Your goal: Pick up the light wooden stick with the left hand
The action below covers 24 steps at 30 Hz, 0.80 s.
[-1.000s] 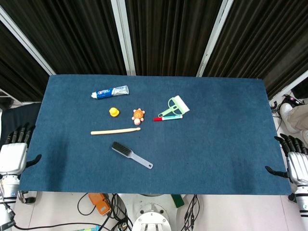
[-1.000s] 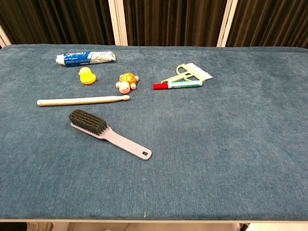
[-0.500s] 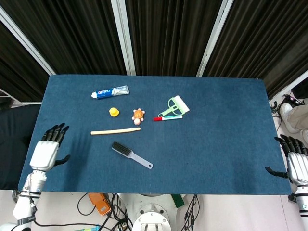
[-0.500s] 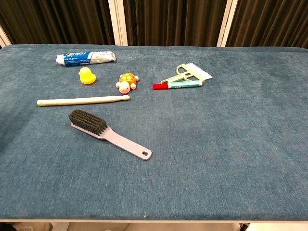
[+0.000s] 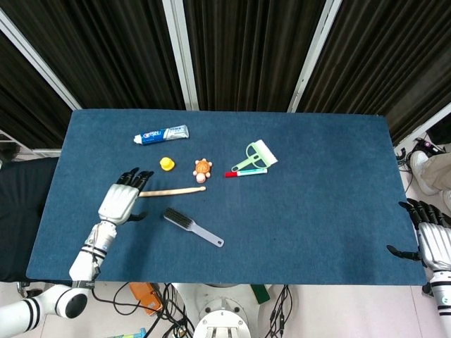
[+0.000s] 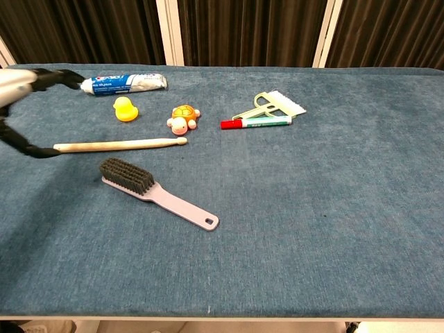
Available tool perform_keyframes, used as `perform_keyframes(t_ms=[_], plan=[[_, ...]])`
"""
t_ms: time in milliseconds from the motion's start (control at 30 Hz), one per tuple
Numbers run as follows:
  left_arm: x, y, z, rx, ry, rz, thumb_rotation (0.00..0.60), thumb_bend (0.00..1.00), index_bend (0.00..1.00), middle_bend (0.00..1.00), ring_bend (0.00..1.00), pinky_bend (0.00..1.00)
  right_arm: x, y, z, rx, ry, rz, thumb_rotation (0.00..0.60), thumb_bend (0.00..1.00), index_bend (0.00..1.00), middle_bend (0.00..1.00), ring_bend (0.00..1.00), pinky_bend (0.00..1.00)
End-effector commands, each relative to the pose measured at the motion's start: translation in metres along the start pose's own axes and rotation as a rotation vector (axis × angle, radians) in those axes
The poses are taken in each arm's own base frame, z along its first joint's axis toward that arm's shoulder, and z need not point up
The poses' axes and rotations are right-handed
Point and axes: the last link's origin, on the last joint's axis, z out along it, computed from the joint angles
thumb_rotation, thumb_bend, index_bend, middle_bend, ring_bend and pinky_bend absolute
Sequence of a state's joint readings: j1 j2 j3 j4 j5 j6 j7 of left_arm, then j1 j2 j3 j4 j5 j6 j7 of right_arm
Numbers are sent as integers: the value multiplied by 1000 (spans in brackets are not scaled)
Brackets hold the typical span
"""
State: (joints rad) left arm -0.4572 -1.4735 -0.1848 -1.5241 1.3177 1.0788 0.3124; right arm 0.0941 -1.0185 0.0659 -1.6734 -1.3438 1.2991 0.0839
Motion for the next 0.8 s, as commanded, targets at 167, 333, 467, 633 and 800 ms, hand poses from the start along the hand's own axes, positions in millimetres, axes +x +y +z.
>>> perform_keyframes(t_ms=[167,333,467,633,800], plan=[[-5,22,33,-43,-35,18,600,162,154,193,62,139,0,0,0,-3,-4,-2,600,181,202,136,85,0],[-9,36,47,-62,-34,17,600,180,240,262,92,163,-1,0,1,-4,-9,0,600,182,202,136,85,0],[-14,40,56,-61,-44,21,600,184,262,286,103,173,-1,0,1,-4,-9,1,600,182,202,136,85,0],[-22,42,64,-39,-42,22,600,196,294,332,138,173,-1,0,1,-4,-13,-3,600,182,202,136,85,0],[-29,44,72,-26,-68,17,600,206,296,347,144,173,-1,0,1,-4,-16,-8,600,182,202,136,85,0]])
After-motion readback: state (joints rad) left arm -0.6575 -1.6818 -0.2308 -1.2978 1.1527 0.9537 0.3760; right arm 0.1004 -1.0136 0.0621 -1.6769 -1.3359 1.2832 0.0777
